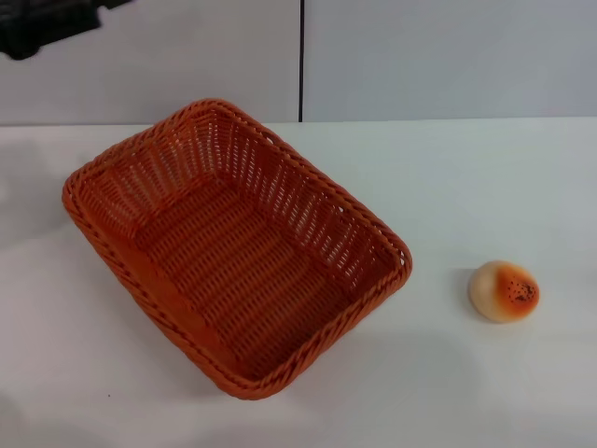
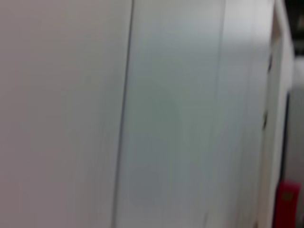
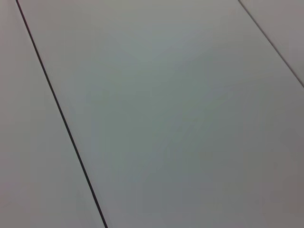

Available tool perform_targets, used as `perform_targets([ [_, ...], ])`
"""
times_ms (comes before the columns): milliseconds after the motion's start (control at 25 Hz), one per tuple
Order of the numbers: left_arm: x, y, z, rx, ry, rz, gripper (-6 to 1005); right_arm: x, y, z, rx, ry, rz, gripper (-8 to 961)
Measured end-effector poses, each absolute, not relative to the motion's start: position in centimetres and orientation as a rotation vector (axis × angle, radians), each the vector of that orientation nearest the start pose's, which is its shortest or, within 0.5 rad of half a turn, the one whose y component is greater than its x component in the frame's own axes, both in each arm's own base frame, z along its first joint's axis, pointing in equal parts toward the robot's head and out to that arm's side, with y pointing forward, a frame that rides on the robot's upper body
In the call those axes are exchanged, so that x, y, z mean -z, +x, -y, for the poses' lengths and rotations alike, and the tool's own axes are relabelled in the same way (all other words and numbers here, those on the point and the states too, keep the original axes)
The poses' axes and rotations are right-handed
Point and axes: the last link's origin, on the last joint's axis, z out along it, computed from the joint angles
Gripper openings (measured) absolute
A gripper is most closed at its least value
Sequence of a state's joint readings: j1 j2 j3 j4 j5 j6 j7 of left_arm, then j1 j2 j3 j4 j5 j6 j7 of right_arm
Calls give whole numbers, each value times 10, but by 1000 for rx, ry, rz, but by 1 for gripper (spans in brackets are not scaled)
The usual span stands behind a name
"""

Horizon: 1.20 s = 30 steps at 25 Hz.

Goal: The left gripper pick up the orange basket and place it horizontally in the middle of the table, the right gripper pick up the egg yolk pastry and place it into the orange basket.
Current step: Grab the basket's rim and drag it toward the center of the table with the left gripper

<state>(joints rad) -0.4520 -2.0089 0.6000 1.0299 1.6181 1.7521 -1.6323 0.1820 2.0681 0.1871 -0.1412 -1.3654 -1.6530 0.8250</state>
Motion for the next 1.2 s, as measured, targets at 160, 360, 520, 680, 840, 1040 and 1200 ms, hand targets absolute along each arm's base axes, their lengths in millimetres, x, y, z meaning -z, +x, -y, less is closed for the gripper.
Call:
perform_targets([
  [160,-123,-212,-353,782,-2517,472,740,-98,403,-203,-1115,-1074,-655,773],
  [360,-114,-212,-365,597,-2534,526,739,-96,403,-203,-1117,-1075,-660,770],
  [520,-108,-213,-376,450,-2537,560,739,-96,403,-203,-1118,-1076,-662,768],
  [680,-98,-224,-390,278,-2505,634,739,-95,403,-203,-1119,-1075,-664,766],
  [840,-80,-235,-393,140,-2526,658,738,-95,403,-202,-1118,-1074,-666,764],
  [1040,-64,-242,-396,67,-2530,682,738,-95,403,-202,-1119,-1073,-667,761],
  [1200,-56,-246,-397,37,-2529,681,737,-95,403,-202,-1119,-1074,-667,759],
])
